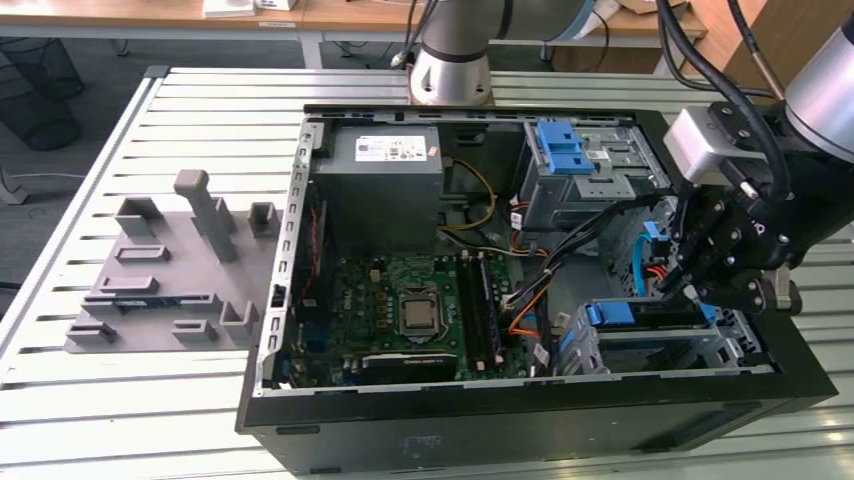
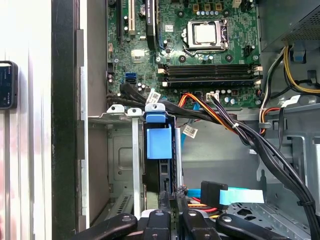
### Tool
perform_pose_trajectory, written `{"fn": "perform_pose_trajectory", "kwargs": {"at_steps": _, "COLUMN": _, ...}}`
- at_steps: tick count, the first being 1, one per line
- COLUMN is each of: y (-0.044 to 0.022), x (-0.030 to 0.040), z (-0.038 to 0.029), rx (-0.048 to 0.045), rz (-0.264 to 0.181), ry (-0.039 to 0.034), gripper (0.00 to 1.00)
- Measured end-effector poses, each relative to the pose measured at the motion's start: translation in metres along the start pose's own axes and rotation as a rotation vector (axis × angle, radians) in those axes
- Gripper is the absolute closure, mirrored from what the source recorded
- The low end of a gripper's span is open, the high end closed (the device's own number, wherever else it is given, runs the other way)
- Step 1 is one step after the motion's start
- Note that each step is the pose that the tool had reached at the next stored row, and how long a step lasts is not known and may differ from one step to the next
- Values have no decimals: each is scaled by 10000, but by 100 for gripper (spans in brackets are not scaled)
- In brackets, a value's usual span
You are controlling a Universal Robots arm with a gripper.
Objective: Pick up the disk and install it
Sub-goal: 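Insert the first disk wire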
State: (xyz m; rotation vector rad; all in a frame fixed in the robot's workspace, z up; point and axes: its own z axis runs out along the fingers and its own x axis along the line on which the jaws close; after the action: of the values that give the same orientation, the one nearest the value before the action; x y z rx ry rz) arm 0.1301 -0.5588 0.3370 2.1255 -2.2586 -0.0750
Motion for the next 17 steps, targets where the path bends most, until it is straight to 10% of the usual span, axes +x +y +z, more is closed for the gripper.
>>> {"fn": "perform_pose_trajectory", "kwargs": {"at_steps": 17, "y": -28, "x": 7, "z": 19, "rx": -97, "rz": 19, "ry": 5, "gripper": 84}}
